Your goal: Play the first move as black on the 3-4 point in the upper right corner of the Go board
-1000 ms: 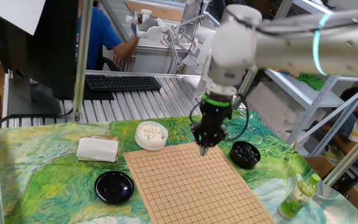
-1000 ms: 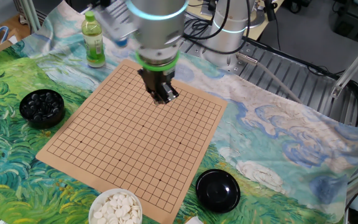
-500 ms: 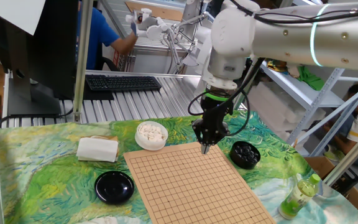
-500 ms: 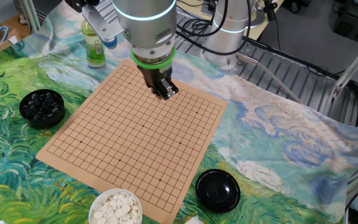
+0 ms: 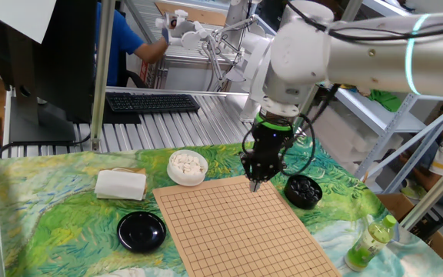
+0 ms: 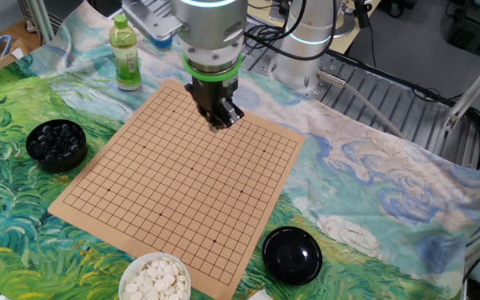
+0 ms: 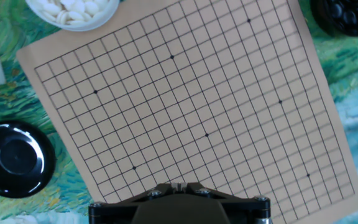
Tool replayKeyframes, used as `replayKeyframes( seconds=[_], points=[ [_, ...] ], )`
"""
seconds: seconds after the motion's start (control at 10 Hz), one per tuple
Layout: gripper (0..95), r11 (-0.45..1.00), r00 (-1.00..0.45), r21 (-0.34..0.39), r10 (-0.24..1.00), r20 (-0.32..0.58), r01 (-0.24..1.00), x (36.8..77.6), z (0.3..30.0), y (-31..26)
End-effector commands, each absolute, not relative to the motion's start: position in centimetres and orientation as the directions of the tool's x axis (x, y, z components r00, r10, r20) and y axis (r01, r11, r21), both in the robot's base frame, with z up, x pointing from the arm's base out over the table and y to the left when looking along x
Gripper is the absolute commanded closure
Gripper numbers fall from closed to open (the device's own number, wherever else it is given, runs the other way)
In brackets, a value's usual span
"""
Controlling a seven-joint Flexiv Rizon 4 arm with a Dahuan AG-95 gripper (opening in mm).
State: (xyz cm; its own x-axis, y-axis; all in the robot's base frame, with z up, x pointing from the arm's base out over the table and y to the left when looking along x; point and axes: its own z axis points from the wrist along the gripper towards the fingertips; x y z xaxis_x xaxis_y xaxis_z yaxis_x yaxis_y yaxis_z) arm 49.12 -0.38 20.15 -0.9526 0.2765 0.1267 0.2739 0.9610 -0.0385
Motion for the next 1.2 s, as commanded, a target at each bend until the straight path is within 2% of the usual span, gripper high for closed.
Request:
replayKeyframes(
  seconds=[0.1, 0.7, 0.9, 1.2],
  points=[
    [95.0, 0.972, -0.969, -0.036, 0.234, 0.079, 0.232, 49.1, 20.3, -0.5],
    [95.0, 0.988, -0.988, -0.027, 0.155, 0.002, 0.155, 49.0, 20.6, -3.6],
    [95.0, 0.992, -0.993, -0.054, 0.116, -0.028, 0.117, 49.4, 19.7, -5.4],
    [95.0, 0.995, -0.995, -0.056, 0.077, -0.069, 0.081, 49.7, 18.5, -7.8]
  ],
)
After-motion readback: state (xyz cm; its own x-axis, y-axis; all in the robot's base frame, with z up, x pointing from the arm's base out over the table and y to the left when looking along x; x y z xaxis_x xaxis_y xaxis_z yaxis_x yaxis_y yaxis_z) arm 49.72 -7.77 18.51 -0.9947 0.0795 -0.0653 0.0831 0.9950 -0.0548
